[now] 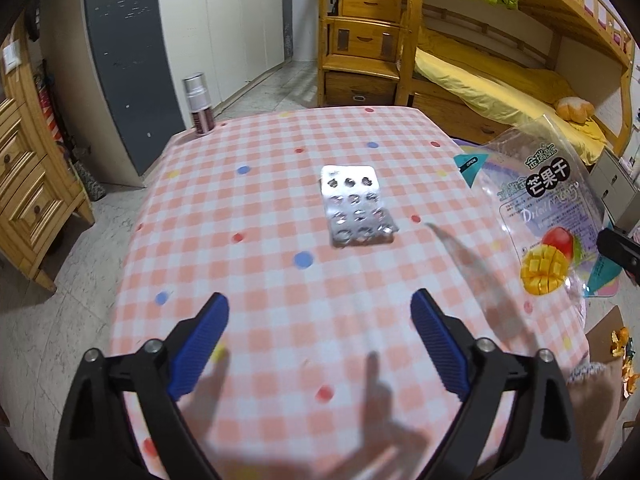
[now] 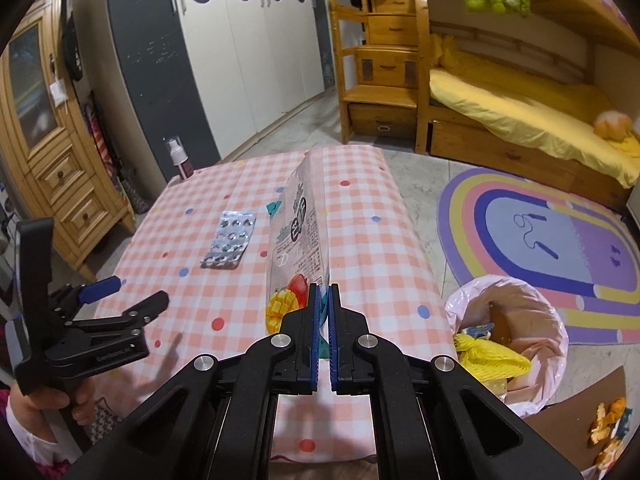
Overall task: Collect trash
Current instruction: 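Grasp the silver blister pack with the left tool while the right tool holds the bag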
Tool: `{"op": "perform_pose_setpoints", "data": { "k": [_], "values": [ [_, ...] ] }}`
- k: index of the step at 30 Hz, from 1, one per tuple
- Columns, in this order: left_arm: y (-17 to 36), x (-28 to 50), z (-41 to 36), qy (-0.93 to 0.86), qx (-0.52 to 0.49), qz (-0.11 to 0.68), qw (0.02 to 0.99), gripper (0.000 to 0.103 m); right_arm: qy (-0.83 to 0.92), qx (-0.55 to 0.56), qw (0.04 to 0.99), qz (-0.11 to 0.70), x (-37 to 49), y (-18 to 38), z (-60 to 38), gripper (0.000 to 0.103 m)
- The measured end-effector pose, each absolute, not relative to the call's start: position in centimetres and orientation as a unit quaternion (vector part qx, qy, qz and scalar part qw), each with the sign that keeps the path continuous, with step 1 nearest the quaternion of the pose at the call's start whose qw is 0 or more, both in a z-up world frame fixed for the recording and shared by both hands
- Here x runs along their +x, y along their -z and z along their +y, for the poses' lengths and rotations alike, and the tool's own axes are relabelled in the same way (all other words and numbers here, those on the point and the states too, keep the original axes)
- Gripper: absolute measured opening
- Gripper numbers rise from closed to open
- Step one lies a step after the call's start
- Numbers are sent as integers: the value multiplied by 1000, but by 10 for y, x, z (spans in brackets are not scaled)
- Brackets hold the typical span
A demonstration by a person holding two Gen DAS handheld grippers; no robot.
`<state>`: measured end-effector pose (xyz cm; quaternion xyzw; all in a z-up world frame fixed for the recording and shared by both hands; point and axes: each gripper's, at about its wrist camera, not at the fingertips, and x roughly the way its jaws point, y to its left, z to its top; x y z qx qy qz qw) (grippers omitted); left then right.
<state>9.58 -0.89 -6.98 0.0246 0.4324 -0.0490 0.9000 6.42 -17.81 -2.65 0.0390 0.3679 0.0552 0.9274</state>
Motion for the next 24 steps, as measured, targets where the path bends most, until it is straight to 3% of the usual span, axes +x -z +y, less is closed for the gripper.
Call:
{"op": "perform_pose_setpoints", "data": {
  "k": [8, 14, 18, 21, 24],
  "values": [
    [87, 142, -38, 52, 28, 446, 893, 95, -46, 65, 923, 377, 77, 38, -198, 4],
    [104, 167, -49, 53, 20, 465, 883, 77, -41, 80, 920, 381, 78, 43, -209, 4],
    [108, 172, -50, 48, 19, 462, 886, 72, -39, 87, 919, 382, 79, 44, -213, 4],
    [107, 170, -53, 47, 38, 455, 889, 55, -38, 90, 919, 382, 77, 44, -215, 4],
    [105, 166, -48, 62, 27, 457, 887, 55, -38, 92, 920, 380, 75, 43, -217, 4]
  ]
}}
